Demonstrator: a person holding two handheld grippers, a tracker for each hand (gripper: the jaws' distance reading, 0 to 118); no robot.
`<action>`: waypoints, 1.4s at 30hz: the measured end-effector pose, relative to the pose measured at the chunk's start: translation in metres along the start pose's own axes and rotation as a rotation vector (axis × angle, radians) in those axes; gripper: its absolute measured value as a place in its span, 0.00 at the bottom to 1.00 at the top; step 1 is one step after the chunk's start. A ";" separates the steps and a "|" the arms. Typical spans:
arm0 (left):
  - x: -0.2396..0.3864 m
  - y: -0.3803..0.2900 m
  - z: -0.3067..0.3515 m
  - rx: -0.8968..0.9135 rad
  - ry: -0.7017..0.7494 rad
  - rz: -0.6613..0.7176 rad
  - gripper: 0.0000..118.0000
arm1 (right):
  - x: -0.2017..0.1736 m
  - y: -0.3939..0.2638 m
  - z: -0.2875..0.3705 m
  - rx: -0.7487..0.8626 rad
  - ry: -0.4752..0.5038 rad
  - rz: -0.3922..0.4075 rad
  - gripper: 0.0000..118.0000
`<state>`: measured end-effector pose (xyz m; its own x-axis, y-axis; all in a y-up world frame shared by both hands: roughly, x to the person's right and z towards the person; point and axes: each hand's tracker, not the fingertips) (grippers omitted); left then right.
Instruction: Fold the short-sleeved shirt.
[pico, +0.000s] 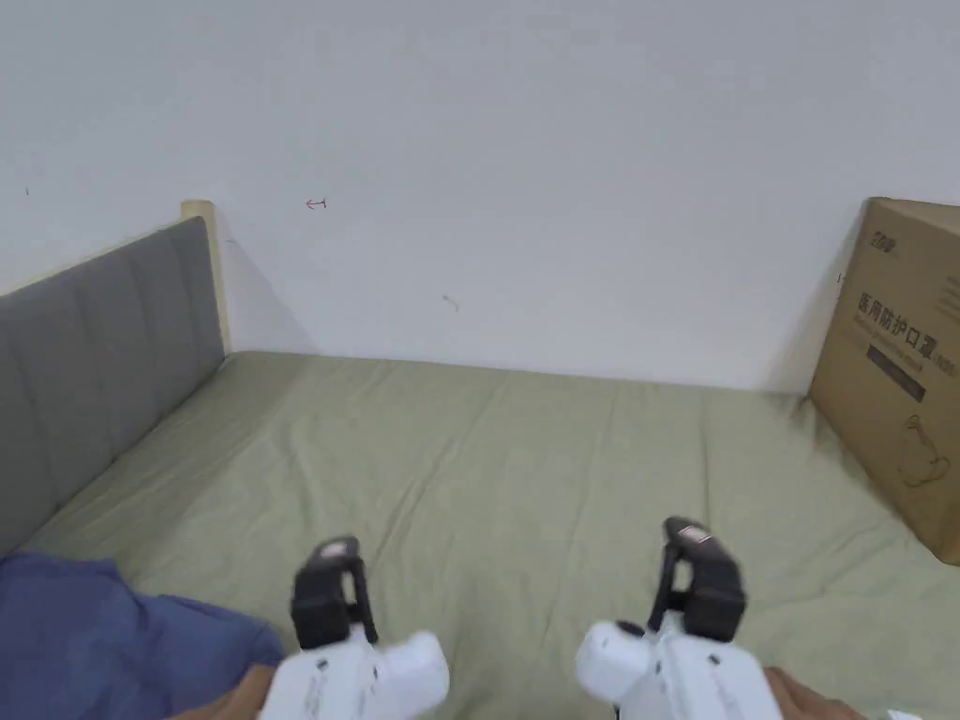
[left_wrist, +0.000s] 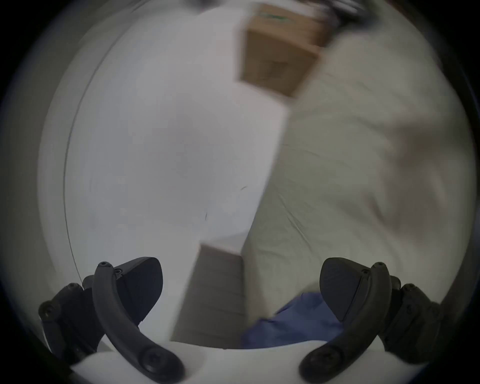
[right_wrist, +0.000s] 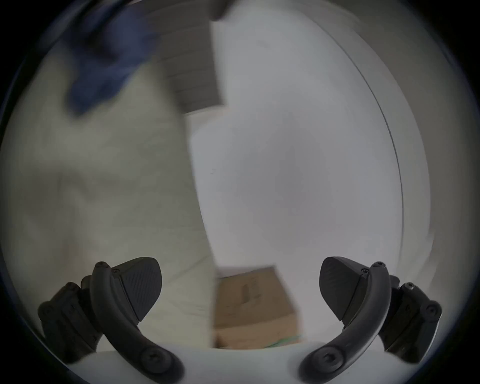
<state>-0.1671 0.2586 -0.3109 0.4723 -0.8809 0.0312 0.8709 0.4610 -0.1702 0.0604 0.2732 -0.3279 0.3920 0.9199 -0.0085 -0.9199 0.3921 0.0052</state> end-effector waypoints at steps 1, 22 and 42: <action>-0.027 0.004 0.001 -0.010 0.036 0.171 1.00 | 0.020 0.006 -0.001 -0.015 -0.009 -0.151 1.00; -0.122 -0.042 0.069 0.067 0.204 1.092 1.00 | 0.101 -0.019 0.050 -0.103 -0.019 -1.188 1.00; -0.121 -0.035 0.069 0.095 0.171 1.071 1.00 | 0.103 -0.018 0.055 -0.090 -0.002 -1.196 1.00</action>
<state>-0.2452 0.3570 -0.2406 0.9738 -0.0168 -0.2267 0.0287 0.9984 0.0496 0.1178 0.3608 -0.2736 0.9988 -0.0267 0.0417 0.0297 0.9968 -0.0749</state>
